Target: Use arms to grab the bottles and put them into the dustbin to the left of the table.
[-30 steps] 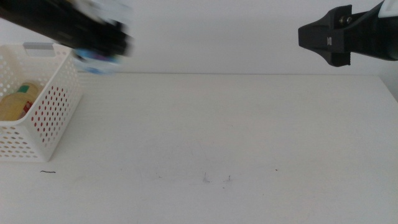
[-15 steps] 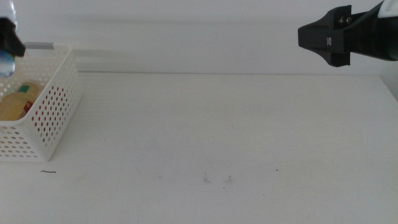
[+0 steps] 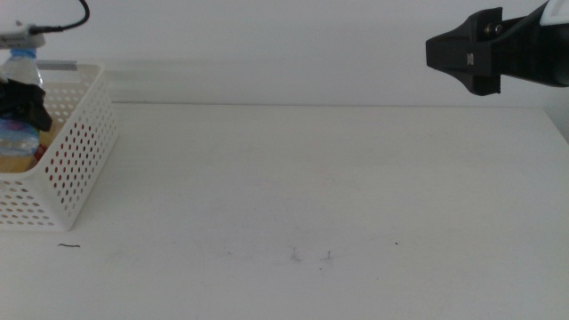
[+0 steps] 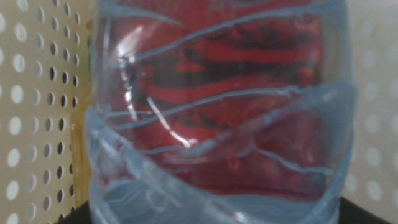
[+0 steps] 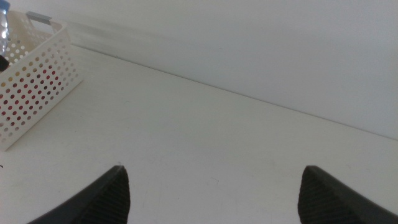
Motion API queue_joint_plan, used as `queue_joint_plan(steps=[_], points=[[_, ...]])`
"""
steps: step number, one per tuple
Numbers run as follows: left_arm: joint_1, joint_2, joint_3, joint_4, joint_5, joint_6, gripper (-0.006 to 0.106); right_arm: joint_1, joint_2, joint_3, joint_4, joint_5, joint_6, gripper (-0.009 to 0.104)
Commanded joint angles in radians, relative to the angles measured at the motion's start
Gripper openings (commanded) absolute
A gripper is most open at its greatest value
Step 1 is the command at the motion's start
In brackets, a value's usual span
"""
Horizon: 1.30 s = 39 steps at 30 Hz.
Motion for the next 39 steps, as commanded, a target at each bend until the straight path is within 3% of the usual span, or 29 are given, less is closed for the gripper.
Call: queue_joint_plan(steps=[1, 6, 11, 17, 24, 33, 39], points=[[-0.002, -0.003, -0.012, -0.011, -0.022, 0.004, 0.049, 0.001, -0.004, -0.002, -0.005, -0.009, -0.007, 0.09], [-0.002, 0.005, -0.012, 0.003, 0.0, 0.022, 0.094, 0.001, -0.004, -0.002, -0.005, -0.009, -0.007, 0.09], [-0.002, -0.032, -0.012, -0.014, 0.086, 0.013, 0.094, 0.001, -0.004, -0.002, -0.005, -0.009, -0.007, 0.089], [-0.023, -0.156, -0.012, -0.125, 0.188, -0.029, 0.094, 0.001, -0.004, -0.002, -0.005, -0.009, -0.007, 0.089], [-0.171, -0.333, -0.012, -0.243, 0.194, -0.09, 0.094, 0.001, -0.004, -0.002, -0.005, -0.009, -0.007, 0.089], [-0.456, -0.602, 0.001, -0.082, 0.17, -0.188, 0.094, 0.001, -0.004, -0.002, -0.005, -0.009, -0.007, 0.089], [-0.671, -0.879, 0.314, 0.144, -0.206, -0.356, 0.094, 0.001, -0.004, -0.002, -0.005, -0.009, -0.007, 0.089]])
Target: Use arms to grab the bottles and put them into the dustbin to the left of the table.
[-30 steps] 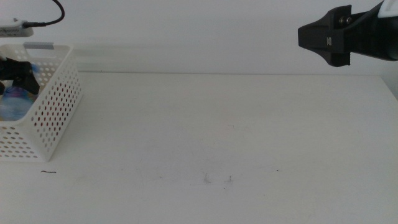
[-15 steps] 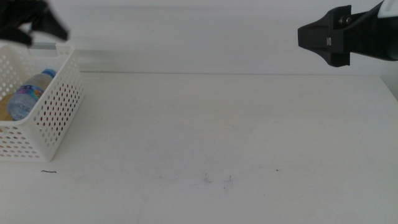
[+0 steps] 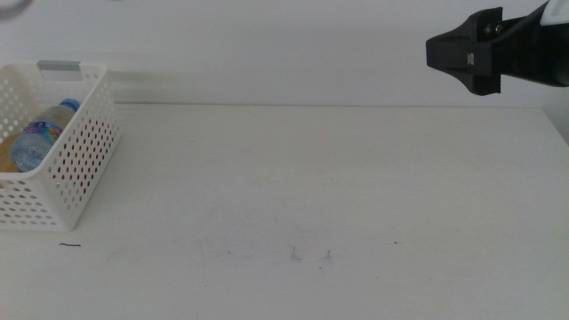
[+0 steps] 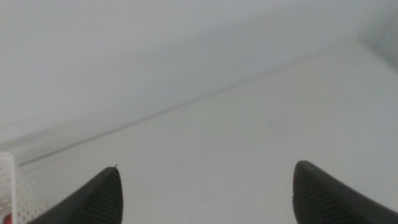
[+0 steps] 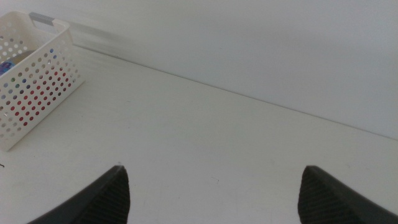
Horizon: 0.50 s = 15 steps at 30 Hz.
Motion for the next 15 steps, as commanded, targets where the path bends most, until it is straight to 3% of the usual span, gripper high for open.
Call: queue_joint_plan(steps=[1, 8, 15], points=[[-0.067, -0.104, 0.148, 0.096, -0.161, -0.125, 0.094, 0.001, -0.004, -0.002, -0.005, -0.009, -0.007, 0.089], [-0.097, -0.367, 0.465, 0.295, -0.343, -0.348, 0.094, 0.001, -0.004, -0.002, -0.005, -0.009, -0.007, 0.089], [-0.097, -0.416, 0.487, 0.324, -0.31, -0.358, 0.094, 0.001, -0.004, -0.002, -0.005, -0.009, -0.007, 0.089]])
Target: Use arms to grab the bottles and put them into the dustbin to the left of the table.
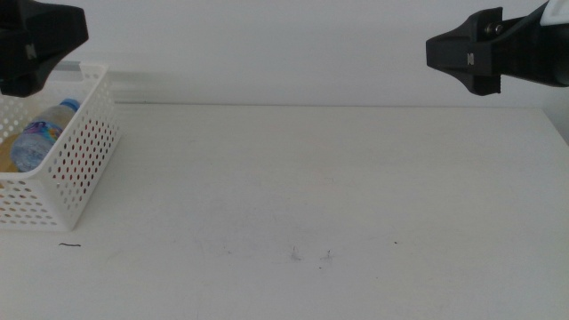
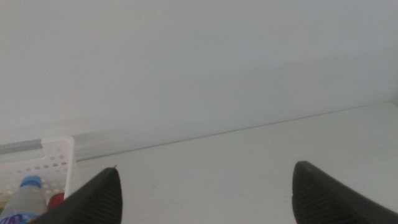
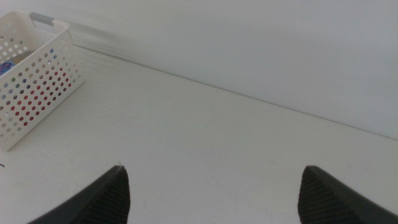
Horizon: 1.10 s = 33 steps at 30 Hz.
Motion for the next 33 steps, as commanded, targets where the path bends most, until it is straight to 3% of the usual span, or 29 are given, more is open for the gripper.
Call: queue_joint_plan(steps=[1, 8, 13, 16, 25, 29, 33], points=[[-0.009, -0.009, 0.007, 0.005, -0.01, -0.015, 0.094, 0.001, -0.004, -0.002, -0.005, -0.009, -0.006, 0.089], [-0.009, -0.009, 0.007, 0.009, -0.015, -0.002, 0.094, 0.001, -0.004, -0.002, -0.005, -0.009, -0.006, 0.089], [-0.006, -0.009, 0.009, -0.003, -0.019, -0.002, 0.094, -0.034, -0.009, 0.0, 0.028, -0.013, -0.006, 0.089], [0.041, -0.03, 0.081, -0.02, -0.083, -0.002, 0.094, -0.114, -0.038, 0.059, 0.03, -0.139, -0.006, 0.089], [0.223, -0.243, 0.557, -0.09, -0.497, 0.0, 0.094, -0.366, -0.349, 0.581, 0.13, -0.572, -0.006, 0.089], [0.25, -0.407, 0.729, -0.09, -0.525, 0.0, 0.094, -0.399, -0.574, 0.841, 0.118, -0.573, -0.006, 0.089], [0.263, -0.603, 0.875, -0.092, -0.519, 0.0, 0.094, -0.399, -0.796, 1.015, 0.053, -0.55, -0.006, 0.089]])
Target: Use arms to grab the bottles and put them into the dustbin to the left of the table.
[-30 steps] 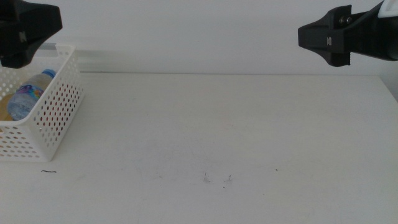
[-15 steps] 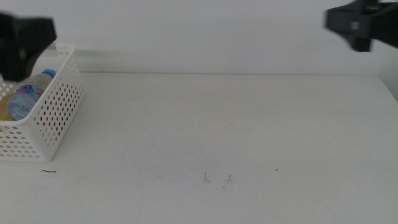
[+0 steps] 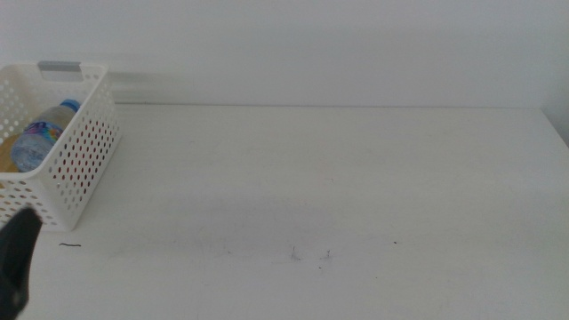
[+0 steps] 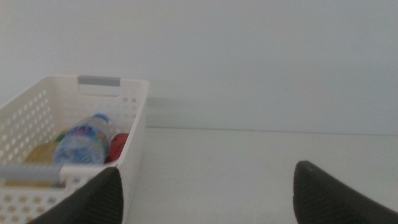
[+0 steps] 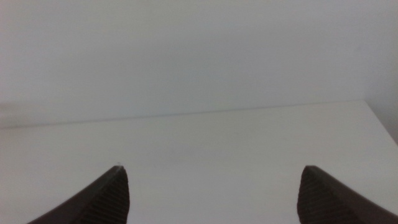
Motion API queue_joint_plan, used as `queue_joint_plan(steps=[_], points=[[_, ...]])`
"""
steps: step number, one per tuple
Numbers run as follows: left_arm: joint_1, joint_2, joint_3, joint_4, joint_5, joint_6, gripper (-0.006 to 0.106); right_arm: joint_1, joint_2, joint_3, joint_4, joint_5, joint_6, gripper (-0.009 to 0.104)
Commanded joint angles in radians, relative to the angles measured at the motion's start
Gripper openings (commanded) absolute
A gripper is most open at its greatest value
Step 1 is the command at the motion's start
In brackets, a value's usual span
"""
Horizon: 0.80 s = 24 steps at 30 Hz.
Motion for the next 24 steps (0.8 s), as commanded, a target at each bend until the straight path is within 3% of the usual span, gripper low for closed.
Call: queue_joint_plan(steps=[1, 5, 11, 24], points=[[0.01, -0.101, 0.068, -0.011, -0.016, -0.004, 0.094, -0.01, -0.134, 0.083, -0.047, 0.012, -0.006, 0.089], [0.023, -0.232, 0.172, -0.011, 0.019, -0.004, 0.094, -0.01, -0.307, 0.185, -0.108, 0.081, -0.006, 0.089], [0.023, -0.254, 0.195, -0.009, 0.102, -0.004, 0.094, -0.01, -0.405, 0.235, -0.122, 0.188, -0.004, 0.089], [0.023, -0.254, 0.195, -0.007, 0.09, -0.004, 0.094, -0.01, -0.405, 0.235, -0.124, 0.203, -0.004, 0.089]])
